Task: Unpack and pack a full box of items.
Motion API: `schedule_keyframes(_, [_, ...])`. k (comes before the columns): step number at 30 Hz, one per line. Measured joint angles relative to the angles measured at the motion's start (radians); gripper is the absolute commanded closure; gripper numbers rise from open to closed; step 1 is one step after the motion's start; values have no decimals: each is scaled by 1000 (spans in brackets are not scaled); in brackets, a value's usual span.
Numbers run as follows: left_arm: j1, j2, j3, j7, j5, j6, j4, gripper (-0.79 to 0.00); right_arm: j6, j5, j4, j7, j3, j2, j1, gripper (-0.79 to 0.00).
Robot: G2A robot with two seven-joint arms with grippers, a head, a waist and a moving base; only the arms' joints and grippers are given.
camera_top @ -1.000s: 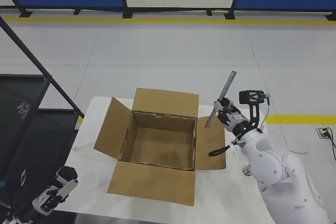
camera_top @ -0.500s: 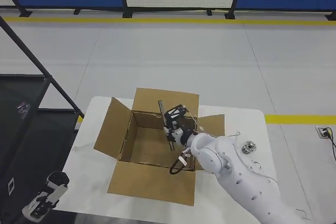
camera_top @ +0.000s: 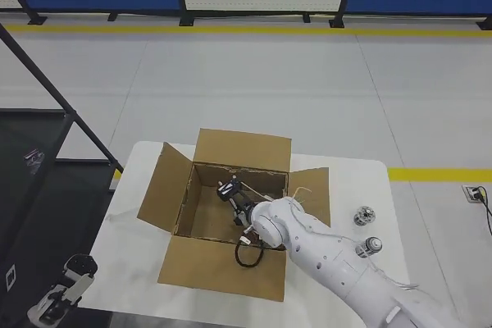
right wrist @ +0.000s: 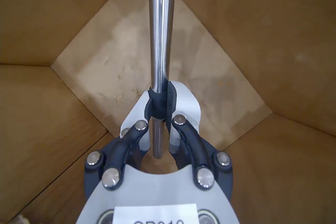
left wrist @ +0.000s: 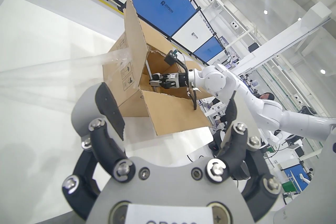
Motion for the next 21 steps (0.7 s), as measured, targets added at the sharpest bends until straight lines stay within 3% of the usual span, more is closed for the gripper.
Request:
schedule_keyframes(6, [3,-1,-5,-2,-7,-5,9,-785,-12,5,127,40,-46,-70,37,0])
schedule_keyframes(11, [7,-2,-11,0,-9,-10,10,-785,-16,10,205,34,-60,-117,57,-262])
schedule_keyframes(21, [12,-4,-16,-3,-10,-11,7,-785,-36,19,315,3,-39,-166,89,-314])
